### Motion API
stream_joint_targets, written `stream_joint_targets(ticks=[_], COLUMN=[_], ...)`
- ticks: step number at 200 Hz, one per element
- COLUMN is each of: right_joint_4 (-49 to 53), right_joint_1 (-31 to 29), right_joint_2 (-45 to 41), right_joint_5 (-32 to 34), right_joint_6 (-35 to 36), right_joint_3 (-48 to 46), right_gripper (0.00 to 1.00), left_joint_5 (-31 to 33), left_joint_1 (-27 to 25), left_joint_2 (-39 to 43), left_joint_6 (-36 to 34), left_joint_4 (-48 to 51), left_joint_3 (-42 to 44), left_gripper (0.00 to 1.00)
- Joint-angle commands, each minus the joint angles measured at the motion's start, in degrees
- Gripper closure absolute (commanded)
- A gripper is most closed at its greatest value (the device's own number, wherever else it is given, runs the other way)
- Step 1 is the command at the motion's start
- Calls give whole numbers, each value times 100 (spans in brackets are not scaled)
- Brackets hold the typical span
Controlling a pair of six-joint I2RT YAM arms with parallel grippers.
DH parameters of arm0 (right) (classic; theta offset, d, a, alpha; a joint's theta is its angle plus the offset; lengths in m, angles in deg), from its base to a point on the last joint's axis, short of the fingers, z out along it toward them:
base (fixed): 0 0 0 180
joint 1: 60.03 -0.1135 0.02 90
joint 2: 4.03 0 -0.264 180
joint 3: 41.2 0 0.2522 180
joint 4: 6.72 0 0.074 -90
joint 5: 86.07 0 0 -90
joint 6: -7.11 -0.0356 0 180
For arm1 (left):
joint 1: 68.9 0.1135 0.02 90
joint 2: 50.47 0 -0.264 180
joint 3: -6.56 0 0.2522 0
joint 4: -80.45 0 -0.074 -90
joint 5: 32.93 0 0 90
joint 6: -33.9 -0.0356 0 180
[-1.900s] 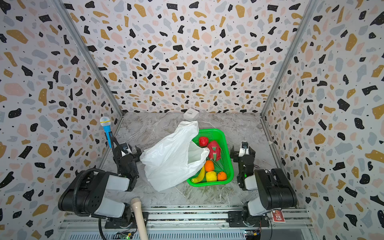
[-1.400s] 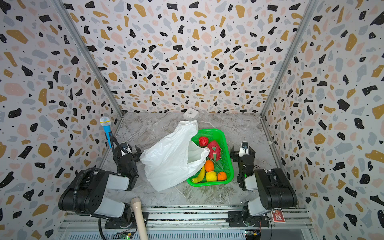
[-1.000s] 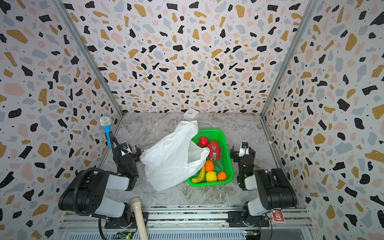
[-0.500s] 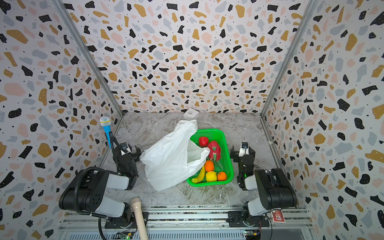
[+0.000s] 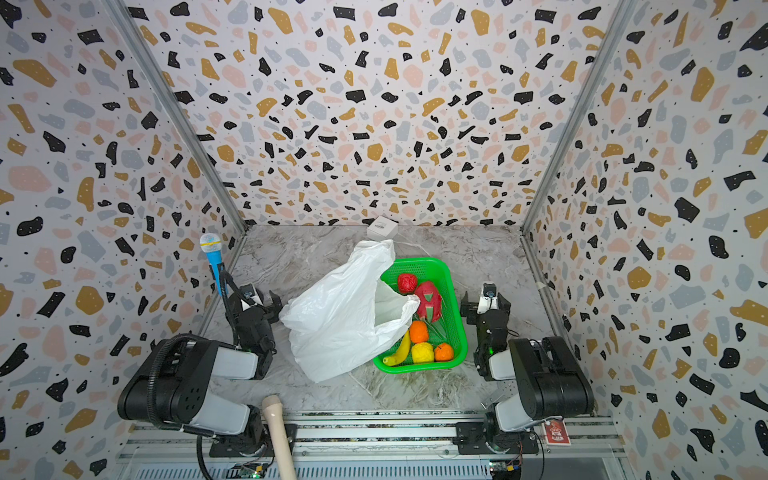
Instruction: Place the fruits into the plastic bag
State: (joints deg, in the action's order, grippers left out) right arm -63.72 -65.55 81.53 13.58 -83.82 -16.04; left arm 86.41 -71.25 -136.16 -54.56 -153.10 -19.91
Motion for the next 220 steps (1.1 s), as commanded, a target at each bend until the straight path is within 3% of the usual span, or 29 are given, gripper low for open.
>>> stream_joint_targets(ticks=[1,35,75,81,98,108,120,142,162,183,220], right_joint_4=[-70,-61,71,78,1315,2385,3198,4278,5418,6293,7200], right_joint_1=[-12,160,95,84,-44,-143,-210,-224,-365,-774,-1539], right_joint_2=[-41,-52,-122,-131,-529,-738,-865,-1157,-1236,-1245,-1385], right_joint_5=[-25,-353,-251,-226,-212,100,736,1032,791,498,127], right_joint_6=[11,-72,-56,-48,137,79,-528,-2262,-3200,-3328,-3259], right_joint_3=[20,12,25,43,568,1103,1608,2135,2736,3284,3502], right_gripper=[1,1,0,5,18,29,38,37,36,34,28], left_joint_5=[-51,-51,-87,-190,-308,-89,323,1124,776,383,-113], left_joint_1=[15,15,15,15,15,-1,-53,-97,-185,-796,-2819], left_joint_2=[159,146,208,296,746,797,933,1385,1665,1832,1751], left_joint_6=[65,57,56,-22,230,364,471,1140,1679,2085,2462], left_joint_4=[-219,-260,-309,-232,2516,3417,3727,4113,5338,6622,8247], left_joint_3=[24,34,50,-69,-1266,-1739,-1876,-2048,-2723,-3518,-4920], left_gripper=[1,1,0,1,1,0,0,0,1,0,1])
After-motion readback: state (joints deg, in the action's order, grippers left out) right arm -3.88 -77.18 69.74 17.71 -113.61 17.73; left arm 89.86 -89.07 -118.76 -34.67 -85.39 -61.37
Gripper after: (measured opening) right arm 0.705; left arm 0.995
